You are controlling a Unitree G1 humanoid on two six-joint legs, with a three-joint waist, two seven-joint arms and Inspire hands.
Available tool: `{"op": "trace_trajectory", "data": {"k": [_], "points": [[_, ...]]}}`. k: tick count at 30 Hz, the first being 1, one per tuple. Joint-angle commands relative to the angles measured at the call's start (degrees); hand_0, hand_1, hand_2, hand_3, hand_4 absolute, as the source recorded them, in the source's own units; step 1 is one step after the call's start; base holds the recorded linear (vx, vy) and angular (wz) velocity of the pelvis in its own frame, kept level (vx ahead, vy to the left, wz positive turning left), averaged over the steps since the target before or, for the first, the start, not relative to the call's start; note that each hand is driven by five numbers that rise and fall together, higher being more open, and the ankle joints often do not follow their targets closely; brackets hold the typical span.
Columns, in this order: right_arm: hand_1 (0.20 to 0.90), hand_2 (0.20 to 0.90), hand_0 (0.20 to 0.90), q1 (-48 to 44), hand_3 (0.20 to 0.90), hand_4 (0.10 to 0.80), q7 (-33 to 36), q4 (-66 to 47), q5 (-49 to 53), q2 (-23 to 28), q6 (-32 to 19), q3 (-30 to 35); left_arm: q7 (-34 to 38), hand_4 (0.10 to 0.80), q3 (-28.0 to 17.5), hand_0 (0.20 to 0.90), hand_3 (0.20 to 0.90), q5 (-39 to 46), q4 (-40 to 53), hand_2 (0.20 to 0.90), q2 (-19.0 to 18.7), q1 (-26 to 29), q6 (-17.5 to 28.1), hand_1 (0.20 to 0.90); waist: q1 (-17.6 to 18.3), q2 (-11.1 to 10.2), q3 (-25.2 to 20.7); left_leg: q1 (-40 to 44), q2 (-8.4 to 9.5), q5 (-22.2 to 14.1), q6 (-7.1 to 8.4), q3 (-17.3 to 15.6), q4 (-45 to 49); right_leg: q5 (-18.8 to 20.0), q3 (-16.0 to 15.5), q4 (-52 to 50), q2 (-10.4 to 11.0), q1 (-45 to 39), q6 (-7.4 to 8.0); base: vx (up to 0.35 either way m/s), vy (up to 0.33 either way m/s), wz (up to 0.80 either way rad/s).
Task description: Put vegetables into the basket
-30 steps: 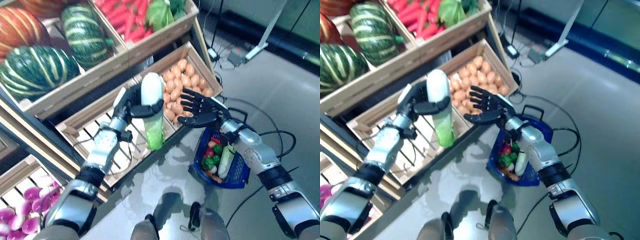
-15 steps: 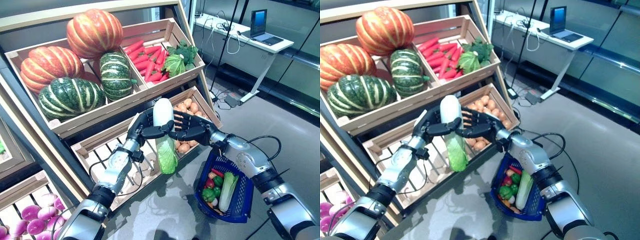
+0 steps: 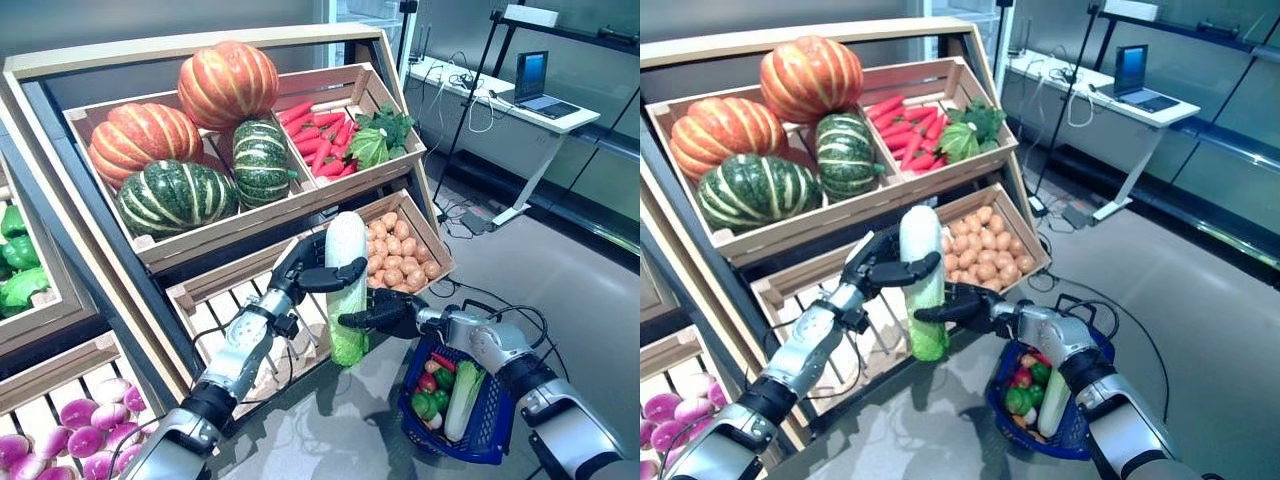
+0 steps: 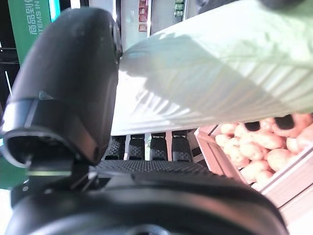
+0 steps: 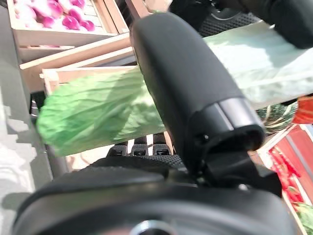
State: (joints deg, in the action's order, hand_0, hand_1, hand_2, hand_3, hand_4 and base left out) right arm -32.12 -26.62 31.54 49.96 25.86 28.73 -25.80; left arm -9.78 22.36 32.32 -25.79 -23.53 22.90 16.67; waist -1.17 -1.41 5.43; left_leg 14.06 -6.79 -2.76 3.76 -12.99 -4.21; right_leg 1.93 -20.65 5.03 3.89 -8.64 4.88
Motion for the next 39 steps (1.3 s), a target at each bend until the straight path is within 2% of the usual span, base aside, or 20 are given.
{"op": "trace_trajectory", "data": {"k": [1, 4, 10, 11, 12, 22, 30, 31, 32, 37, 39], "points": [[0.9, 0.9, 0.9, -1.78, 0.9, 0.8, -8.11, 2.93, 4.86, 0.94, -0.37, 1.05, -0.77, 0.4, -0.12, 0.3, 0.3, 2.85, 3.82, 0.3, -1.9, 5.97, 5.65, 0.3, -0.72, -1.46, -3.91, -3.17, 3.74, -1.2, -3.22, 0.25, -0.79, -3.65, 1.59, -0.03, 0.66, -2.97, -2.03, 0.0, 0.0, 0.0], [0.9, 0.9, 0.9, -1.49, 0.9, 0.8, -9.36, 3.63, 7.01, 0.94, -0.15, 1.68, -1.54, 0.4, -0.3, 0.3, 0.3, 4.12, 3.7, 0.3, -1.72, 5.88, 5.59, 0.3, -0.77, -1.52, -3.86, -3.32, 3.86, -0.97, -3.45, 0.24, -0.79, -3.54, 1.37, -0.03, 0.71, -2.85, -2.29, 0.0, 0.0, 0.0], [0.9, 0.9, 0.9, -0.94, 0.9, 0.8, -10.68, 4.35, 10.38, -1.95, -0.37, 2.75, -3.15, 0.4, -0.34, 0.3, 0.3, 6.76, 3.71, 0.3, 0.97, 4.68, 5.46, 0.3, -0.95, -1.23, -3.99, -2.52, 4.01, -1.44, -3.74, 0.93, -0.79, -3.86, 1.81, -0.03, 0.66, -3.58, -2.44, 0.0, 0.0, 0.0], [0.465, 0.465, 0.465, -1.0, 0.465, 0.51, -9.25, 4.4, 11.56, -2.79, -1.33, 2.79, -3.45, 0.4, -0.05, 0.3, 0.3, 7.15, 3.79, 0.3, 1.8, 4.42, 5.22, 0.3, -1.02, -1.15, -4.12, -2.42, 4.04, -1.5, -3.78, 1.08, -0.79, -3.92, 1.91, -0.03, 0.66, -3.7, -2.46, 0.0, 0.0, 0.0], [0.3, 0.3, 0.3, -1.18, 0.3, 0.4, -8.33, 4.64, 12.1, -3.19, -1.79, 2.88, -3.66, 0.4, 0.16, 0.3, 0.3, 7.51, 3.61, 0.3, 2.09, 4.37, 5.24, 0.3, -1.04, -1.12, -4.14, -2.36, 4.05, -1.53, -3.8, 1.14, -0.79, -3.95, 1.95, -0.03, 0.67, -3.76, -2.46, 0.0, 0.0, 0.0], [0.3, 0.3, 0.3, -3.44, 0.3, 0.4, -3.65, 5.14, 18.17, -7.7, -4.73, 4.32, -4.87, 0.4, 2.34, 0.3, 0.3, 11.9, 3.34, 0.3, 6.78, 2.47, 3.62, 0.3, -1.66, -0.82, -4.04, -2.47, 4.29, -1.63, -4.12, 2.06, -0.79, -3.86, 2.17, -0.03, 0.72, -3.74, -2.59, 0.0, 0.0, 0.0], [0.3, 0.3, 0.3, -4.1, 0.3, 0.4, -2.71, 5.89, 16.5, -7.38, -7.29, 5.0, -6.68, 0.4, 4.25, 0.3, 0.3, 10.59, 2.76, 0.3, 7.38, 1.09, 1.67, 0.3, -1.63, -0.95, -4.21, -2.47, 4.22, -1.69, -4.22, 2.02, -0.79, -3.69, 2.3, -0.03, 0.74, -3.6, -2.46, 0.0, 0.0, 0.0], [0.3, 0.3, 0.3, -4.0, 0.3, 0.4, -2.17, 5.92, 16.02, -7.1, -7.98, 5.04, -6.42, 0.491, 4.71, 0.436, 0.436, 9.91, 2.88, 0.436, 7.14, 0.84, 0.99, 0.436, -1.58, -0.95, -4.17, -2.52, 4.21, -1.63, -4.22, 1.98, -0.79, -3.61, 2.39, -0.03, 0.71, -3.51, -2.41, 0.0, 0.0, 0.0], [0.3, 0.3, 0.3, -3.86, 0.3, 0.4, -2.02, 5.9, 16.1, -6.64, -8.09, 5.21, -6.18, 0.8, 4.82, 0.9, 0.9, 9.55, 2.82, 0.9, 6.91, 0.74, 0.55, 0.9, -1.52, -0.95, -4.18, -2.56, 4.22, -1.64, -4.27, 1.95, -0.79, -3.56, 2.5, -0.03, 0.7, -3.43, -2.37, 0.0, 0.0, 0.0], [0.3, 0.3, 0.3, -1.8, 0.3, 0.4, 0.09, 8.01, 13.11, -2.82, -10.33, 7.14, -5.16, 0.8, 3.25, 0.9, 0.9, 6.52, 1.82, 0.9, 3.76, -0.53, -1.31, 0.9, -1.18, -0.9, -3.99, -2.57, 4.06, -1.45, -4.26, 1.35, -0.79, -3.28, 2.96, -0.03, 0.56, -3.16, -2.28, 0.0, 0.0, 0.0], [0.3, 0.3, 0.3, 0.52, 0.3, 0.4, 1.06, 9.89, 11.75, -0.32, -11.7, 9.06, -3.39, 0.8, 1.13, 0.9, 0.9, 4.44, 0.92, 0.9, 0.71, -1.32, -1.28, 0.9, -0.94, -0.8, -3.62, -2.48, 3.94, -1.31, -4.26, 0.93, -0.79, -3.1, 3.3, -0.03, 0.49, -3.06, -2.27, 0.034, -0.023, -0.04]]}}
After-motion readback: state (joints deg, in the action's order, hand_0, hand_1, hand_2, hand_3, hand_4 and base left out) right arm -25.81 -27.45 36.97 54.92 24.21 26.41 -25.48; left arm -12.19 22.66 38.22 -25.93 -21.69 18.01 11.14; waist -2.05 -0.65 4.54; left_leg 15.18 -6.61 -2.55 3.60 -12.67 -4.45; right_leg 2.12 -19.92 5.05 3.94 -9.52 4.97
